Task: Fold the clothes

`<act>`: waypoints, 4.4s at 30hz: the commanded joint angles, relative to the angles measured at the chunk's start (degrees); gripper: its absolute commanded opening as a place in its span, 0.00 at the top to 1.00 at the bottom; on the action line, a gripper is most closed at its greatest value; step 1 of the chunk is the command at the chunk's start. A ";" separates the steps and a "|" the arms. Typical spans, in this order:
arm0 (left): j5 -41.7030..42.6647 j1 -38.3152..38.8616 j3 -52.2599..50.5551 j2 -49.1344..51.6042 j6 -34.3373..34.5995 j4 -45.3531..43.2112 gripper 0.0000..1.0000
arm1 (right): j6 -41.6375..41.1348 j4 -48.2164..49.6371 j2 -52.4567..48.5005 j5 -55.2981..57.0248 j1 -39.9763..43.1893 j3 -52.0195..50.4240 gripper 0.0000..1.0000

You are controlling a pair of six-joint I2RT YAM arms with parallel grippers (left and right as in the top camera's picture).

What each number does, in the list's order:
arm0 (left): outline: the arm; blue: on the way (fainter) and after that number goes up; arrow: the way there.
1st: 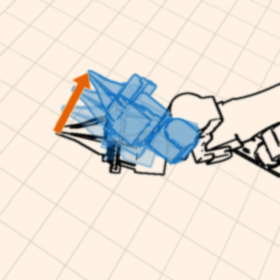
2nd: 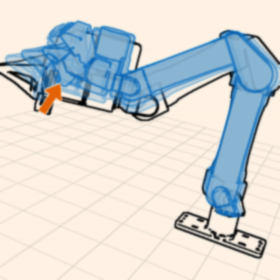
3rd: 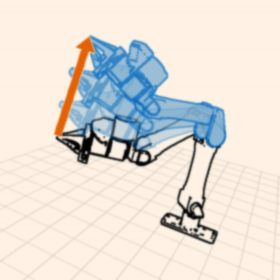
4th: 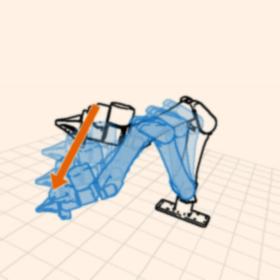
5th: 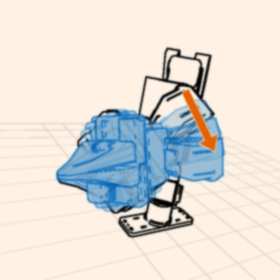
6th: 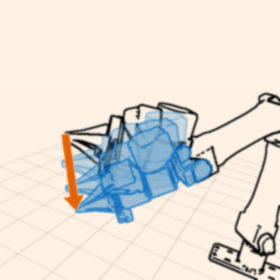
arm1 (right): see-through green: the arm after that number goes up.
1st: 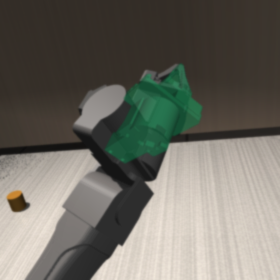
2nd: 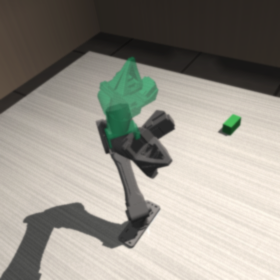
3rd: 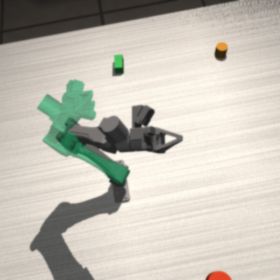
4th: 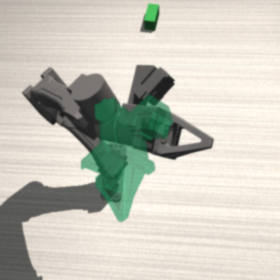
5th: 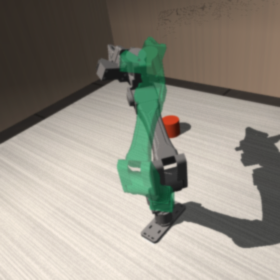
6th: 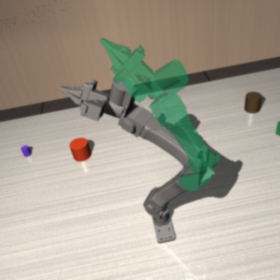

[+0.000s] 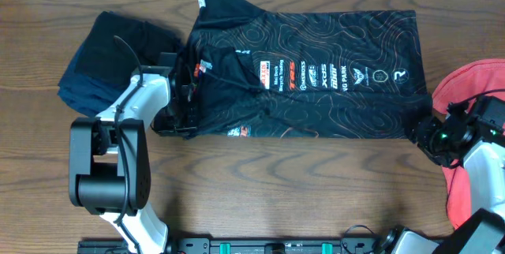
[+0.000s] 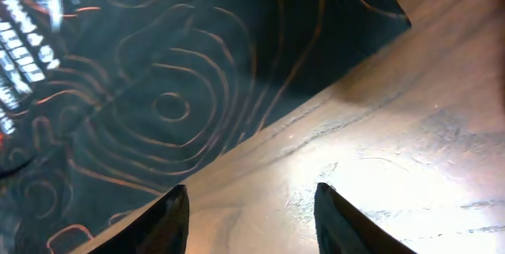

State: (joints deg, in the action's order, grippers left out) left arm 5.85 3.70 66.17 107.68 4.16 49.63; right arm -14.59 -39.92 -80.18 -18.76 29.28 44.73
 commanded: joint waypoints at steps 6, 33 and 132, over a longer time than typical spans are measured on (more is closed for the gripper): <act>-4.00 -0.55 3.21 -2.78 -2.25 -0.61 0.94 | -3.30 1.84 -10.19 1.97 0.46 0.46 0.40; -5.73 -0.59 3.21 -2.78 -1.68 2.64 0.94 | -6.60 10.62 -13.03 8.24 3.87 0.55 0.99; 2.73 -5.14 12.39 -14.38 3.41 17.79 0.37 | -5.07 8.90 1.27 6.80 7.08 -7.23 0.60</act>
State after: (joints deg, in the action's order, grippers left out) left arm 8.64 -1.08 77.78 93.76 8.71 67.44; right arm -20.32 -31.20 -78.59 -15.35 37.17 37.54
